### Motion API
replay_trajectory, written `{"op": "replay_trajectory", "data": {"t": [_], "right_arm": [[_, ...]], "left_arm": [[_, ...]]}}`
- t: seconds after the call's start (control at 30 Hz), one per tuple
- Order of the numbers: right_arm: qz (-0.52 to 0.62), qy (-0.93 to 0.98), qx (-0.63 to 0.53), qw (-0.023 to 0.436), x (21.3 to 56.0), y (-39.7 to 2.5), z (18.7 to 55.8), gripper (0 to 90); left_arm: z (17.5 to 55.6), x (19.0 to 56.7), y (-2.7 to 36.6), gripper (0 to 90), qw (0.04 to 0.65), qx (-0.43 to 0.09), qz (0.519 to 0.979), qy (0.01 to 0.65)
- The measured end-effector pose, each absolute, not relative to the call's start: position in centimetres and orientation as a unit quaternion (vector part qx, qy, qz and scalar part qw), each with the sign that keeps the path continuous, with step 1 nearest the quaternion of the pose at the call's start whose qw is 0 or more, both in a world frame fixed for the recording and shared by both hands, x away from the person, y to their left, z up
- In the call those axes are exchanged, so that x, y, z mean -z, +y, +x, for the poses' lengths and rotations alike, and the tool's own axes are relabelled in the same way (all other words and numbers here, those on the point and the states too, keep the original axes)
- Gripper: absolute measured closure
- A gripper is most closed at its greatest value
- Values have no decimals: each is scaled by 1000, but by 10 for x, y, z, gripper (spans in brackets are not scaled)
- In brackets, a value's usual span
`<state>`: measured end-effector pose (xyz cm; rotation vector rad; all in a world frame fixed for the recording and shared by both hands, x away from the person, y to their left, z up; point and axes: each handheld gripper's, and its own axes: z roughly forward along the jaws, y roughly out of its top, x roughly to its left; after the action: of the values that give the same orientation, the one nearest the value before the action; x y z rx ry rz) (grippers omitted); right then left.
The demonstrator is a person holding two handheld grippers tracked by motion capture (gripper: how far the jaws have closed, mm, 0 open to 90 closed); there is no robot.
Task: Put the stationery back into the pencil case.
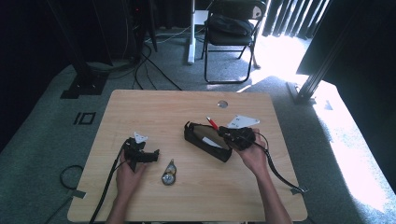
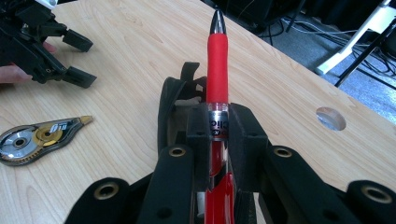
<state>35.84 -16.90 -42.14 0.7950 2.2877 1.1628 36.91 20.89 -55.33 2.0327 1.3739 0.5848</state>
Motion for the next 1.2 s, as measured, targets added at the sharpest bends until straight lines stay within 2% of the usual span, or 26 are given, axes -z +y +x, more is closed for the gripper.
{"op": "replay_trajectory", "data": {"t": [1.2], "right_arm": [[296, 831, -420, 214, 433, -163, 377, 792]], "left_arm": [[369, 553, 209, 54, 305, -221, 767, 519]]}}
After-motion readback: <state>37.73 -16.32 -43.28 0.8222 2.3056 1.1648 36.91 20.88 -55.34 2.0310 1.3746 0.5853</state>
